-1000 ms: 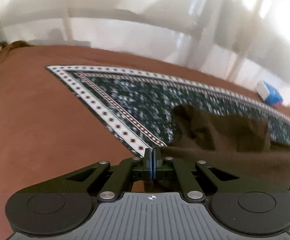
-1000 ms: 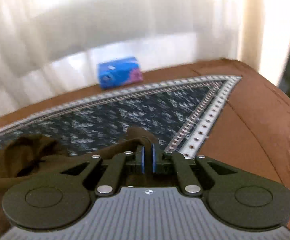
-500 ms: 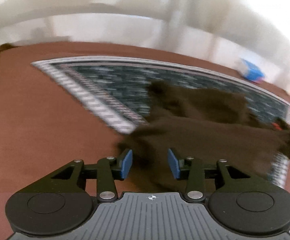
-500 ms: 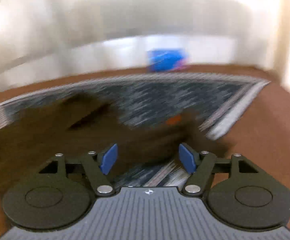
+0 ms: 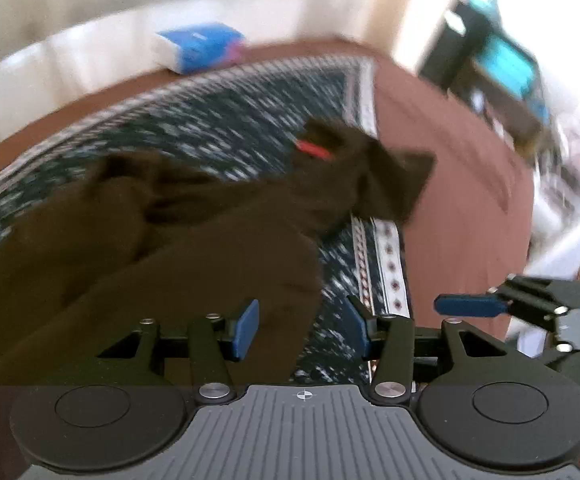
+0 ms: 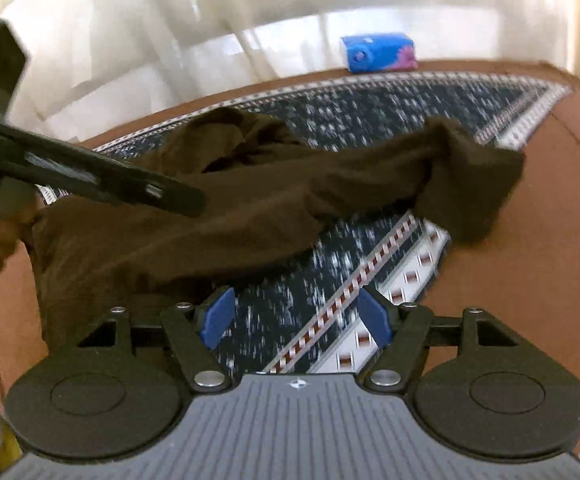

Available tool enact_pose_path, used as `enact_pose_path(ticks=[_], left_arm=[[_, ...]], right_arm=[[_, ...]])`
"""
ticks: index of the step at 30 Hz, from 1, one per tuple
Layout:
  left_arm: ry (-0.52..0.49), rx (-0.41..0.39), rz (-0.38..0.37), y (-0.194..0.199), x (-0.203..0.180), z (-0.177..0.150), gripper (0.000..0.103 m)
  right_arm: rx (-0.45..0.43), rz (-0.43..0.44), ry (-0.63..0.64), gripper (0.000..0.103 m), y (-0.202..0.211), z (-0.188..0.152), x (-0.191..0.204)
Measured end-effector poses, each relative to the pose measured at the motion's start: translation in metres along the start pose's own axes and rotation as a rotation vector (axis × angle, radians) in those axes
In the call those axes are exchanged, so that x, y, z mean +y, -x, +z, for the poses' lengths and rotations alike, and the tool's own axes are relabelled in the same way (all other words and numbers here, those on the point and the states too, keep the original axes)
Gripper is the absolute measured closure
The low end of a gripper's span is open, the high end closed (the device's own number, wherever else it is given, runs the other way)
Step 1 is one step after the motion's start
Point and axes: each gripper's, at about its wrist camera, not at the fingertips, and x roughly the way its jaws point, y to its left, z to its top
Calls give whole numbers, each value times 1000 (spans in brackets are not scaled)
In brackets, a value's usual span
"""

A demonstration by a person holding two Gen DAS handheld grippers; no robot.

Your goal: Fold clothes

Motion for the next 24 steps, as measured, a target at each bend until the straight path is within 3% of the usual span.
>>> enact_pose_path(ticks=[5, 10, 12, 13, 15, 20, 24], left_arm=[[-65, 125, 29, -36, -20, 1, 35], [-165, 166, 64, -50, -28, -4, 33], [-176, 187, 78, -57, -25, -5, 73], [-162, 190, 83, -58, -21, -4, 103], [-104, 182, 92, -57, -10, -1, 103], [65, -19, 58, -2, 20, 25, 103], [141, -160, 45, 42, 42, 53, 103]], right_arm=[[26, 17, -50, 29, 4, -18, -3], [37, 32, -73, 29, 6, -23, -4], [36, 33, -83, 29, 5, -23, -4], [35, 34, -89, 29, 5, -23, -4], [38, 34, -98, 29, 4, -21, -4], [60, 122, -95, 29, 4, -20, 4], [103, 228, -69, 29, -4, -25, 21]])
